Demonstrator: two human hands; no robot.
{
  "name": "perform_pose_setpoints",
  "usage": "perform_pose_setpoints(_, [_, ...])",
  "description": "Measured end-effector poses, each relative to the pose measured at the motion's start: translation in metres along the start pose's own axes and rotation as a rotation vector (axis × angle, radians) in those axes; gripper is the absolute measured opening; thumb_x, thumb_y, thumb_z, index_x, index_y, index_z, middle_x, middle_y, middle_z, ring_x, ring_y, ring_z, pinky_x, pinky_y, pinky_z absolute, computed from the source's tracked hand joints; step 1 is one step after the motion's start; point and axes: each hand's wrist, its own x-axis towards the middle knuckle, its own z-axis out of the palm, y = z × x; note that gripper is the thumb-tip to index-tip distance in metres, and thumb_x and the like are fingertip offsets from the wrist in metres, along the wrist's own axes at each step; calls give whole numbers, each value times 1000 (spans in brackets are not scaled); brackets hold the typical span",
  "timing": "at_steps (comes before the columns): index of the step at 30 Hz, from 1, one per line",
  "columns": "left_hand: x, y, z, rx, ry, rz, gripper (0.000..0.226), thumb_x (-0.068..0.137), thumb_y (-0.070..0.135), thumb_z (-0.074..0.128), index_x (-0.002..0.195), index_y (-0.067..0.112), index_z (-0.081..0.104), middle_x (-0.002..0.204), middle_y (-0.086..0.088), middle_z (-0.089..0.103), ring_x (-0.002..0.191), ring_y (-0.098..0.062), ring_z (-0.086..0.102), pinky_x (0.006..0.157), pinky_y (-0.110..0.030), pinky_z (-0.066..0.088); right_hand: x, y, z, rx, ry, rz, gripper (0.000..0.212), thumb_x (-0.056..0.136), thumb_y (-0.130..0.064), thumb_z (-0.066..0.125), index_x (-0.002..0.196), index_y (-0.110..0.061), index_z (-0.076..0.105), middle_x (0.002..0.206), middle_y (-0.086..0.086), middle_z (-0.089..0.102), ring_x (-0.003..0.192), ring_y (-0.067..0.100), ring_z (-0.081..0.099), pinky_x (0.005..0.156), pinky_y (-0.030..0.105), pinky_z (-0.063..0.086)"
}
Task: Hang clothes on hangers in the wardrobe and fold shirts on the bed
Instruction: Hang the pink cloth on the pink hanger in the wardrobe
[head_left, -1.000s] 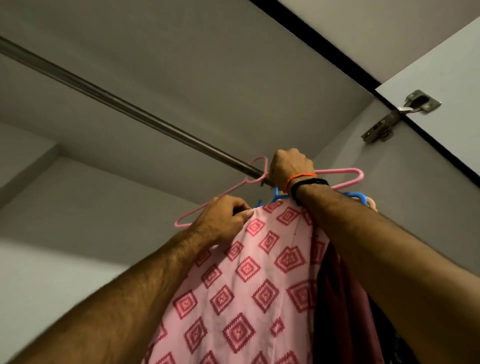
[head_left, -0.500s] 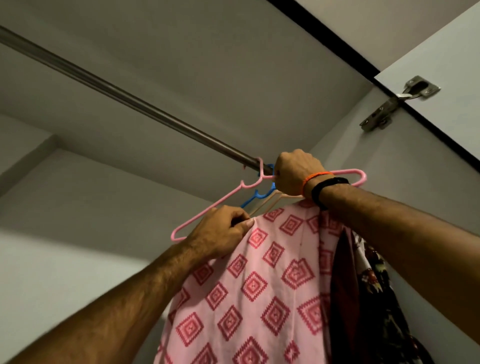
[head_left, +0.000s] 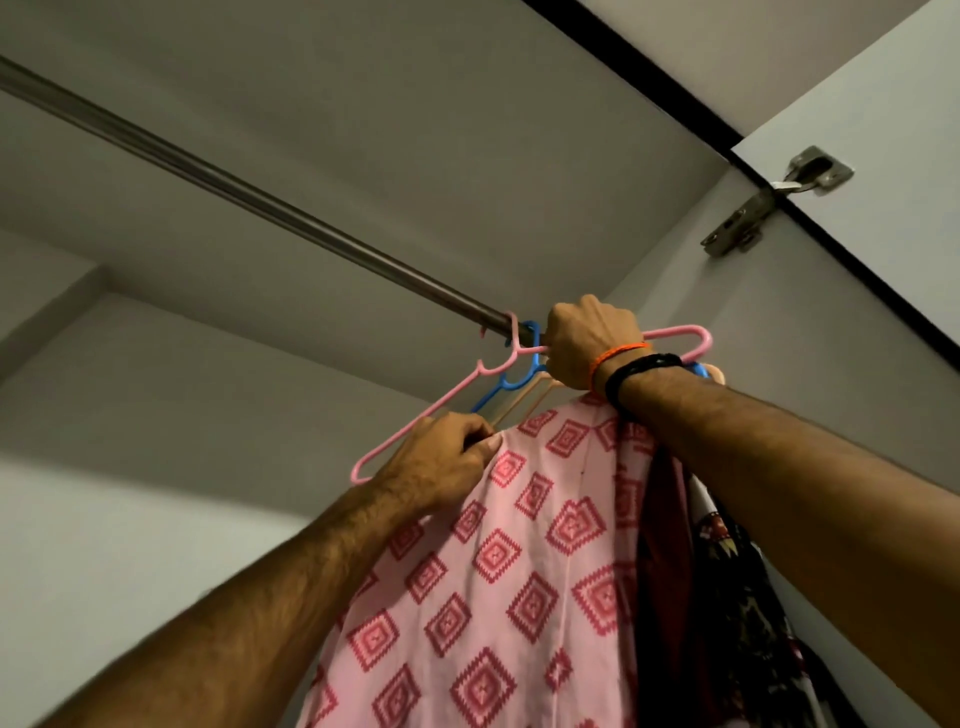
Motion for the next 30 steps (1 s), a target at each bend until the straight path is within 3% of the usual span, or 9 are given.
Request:
perform_pose_setpoints(11, [-4,9,3,38,-19,-64,24,100,34,52,102,19,71,98,3,71,91,-16,65,77,-25,45,-7,0,-3,-47,-10,-46,19,97,-19,55,111,-11,64,90,8,50,95,34,63,69,37,43])
perform_pose_setpoints(14, [-8,12,1,73,-9,-81,24,100,32,52,106,20,71,101,2,72,93,-17,65,78,-25,45,-12,1,-1,-47,-2,-78,22,93,-23,56,111,-13,64,107,13,60,106,34,58,78,40,40])
perform_pose_setpoints(19, [-12,21,-4,128,-10,-137,28,98,32,53,121,25,67,121,0,69,110,-22,64,99,-34,50,-19,-2,-8,-11,36,-138,28,87,-33,60,110,-16,65,112,11,56,109,31,51,85,41,37])
perform_pose_setpoints(22, [-19,27,-10,131,16,-183,33,97,32,55,129,25,62,130,-1,65,119,-24,60,103,-33,46,-24,-8,-19,51,33,-170,34,86,-36,62,113,-15,66,114,10,57,108,30,51,84,42,37])
perform_pose_setpoints(25, [-30,35,-22,103,12,-216,41,96,40,57,133,23,60,131,-1,64,118,-22,60,99,-30,46,-34,-15,-30,107,-2,-186,35,85,-35,62,114,-15,67,114,9,57,107,30,52,80,40,36])
perform_pose_setpoints(30, [-56,55,-54,116,-28,-213,44,94,47,59,129,19,60,126,-2,66,111,-21,62,90,-30,48,-62,-28,-60,162,-60,-191,33,83,-31,62,110,-13,69,113,11,60,107,33,56,88,43,49])
